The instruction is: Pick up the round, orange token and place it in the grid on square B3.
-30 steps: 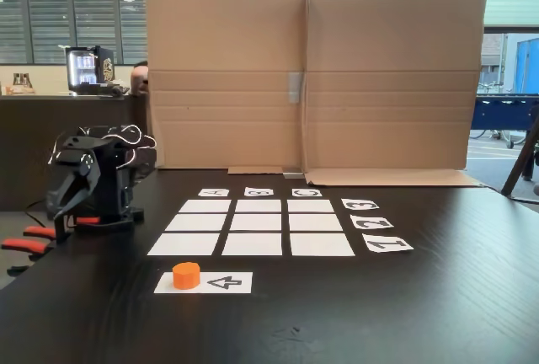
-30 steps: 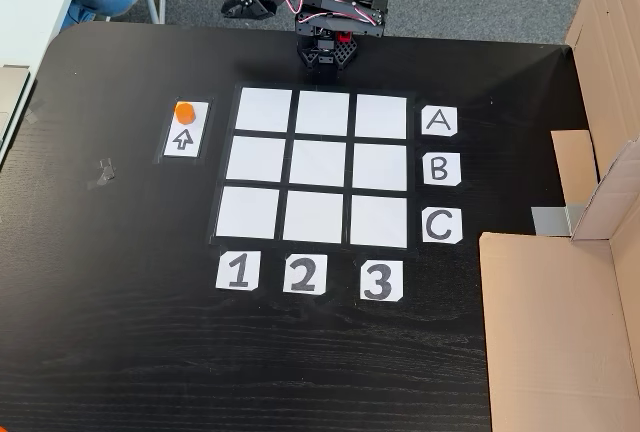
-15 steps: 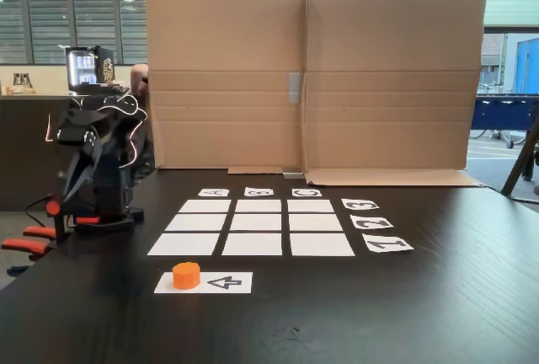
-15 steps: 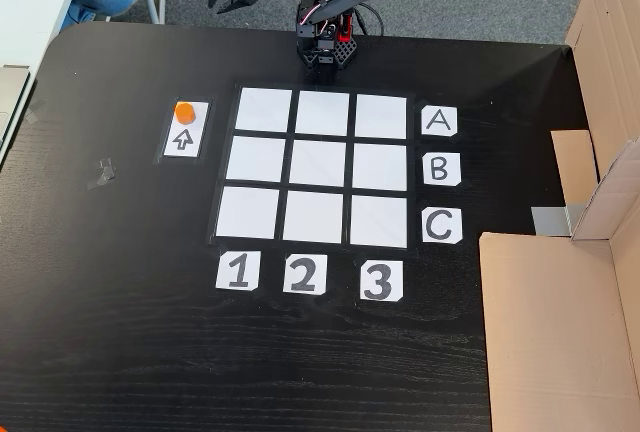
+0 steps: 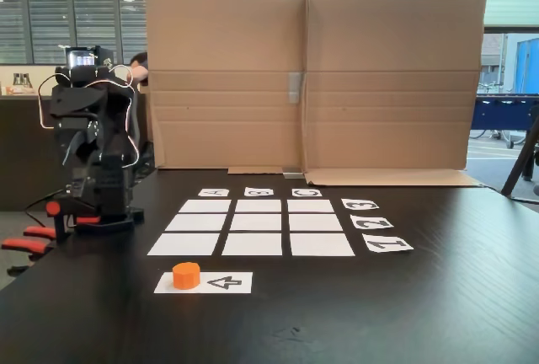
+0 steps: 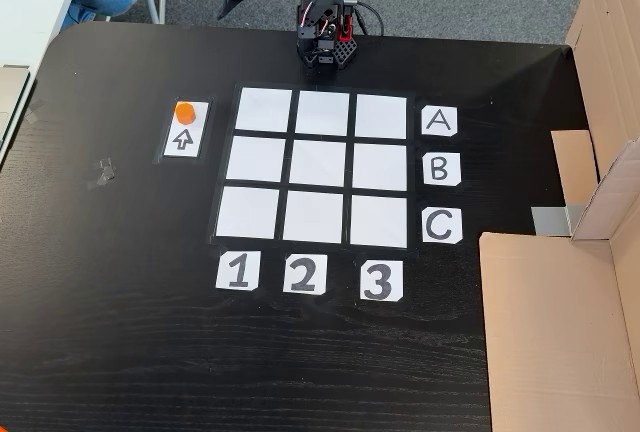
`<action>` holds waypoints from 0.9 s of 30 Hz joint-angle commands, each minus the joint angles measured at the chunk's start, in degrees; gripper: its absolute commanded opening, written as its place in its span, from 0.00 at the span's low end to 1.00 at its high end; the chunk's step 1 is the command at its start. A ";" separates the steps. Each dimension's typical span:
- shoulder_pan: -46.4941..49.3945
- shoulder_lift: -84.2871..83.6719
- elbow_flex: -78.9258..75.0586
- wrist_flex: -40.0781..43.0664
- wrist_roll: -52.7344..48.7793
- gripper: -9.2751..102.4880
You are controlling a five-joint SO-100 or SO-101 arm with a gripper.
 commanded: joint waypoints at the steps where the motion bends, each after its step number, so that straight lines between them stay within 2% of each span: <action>1: -1.76 -6.50 -8.00 4.39 -1.76 0.70; 20: -6.59 -35.77 -32.52 5.19 -9.93 0.72; 27: -8.53 -41.84 -36.56 5.19 -18.81 0.76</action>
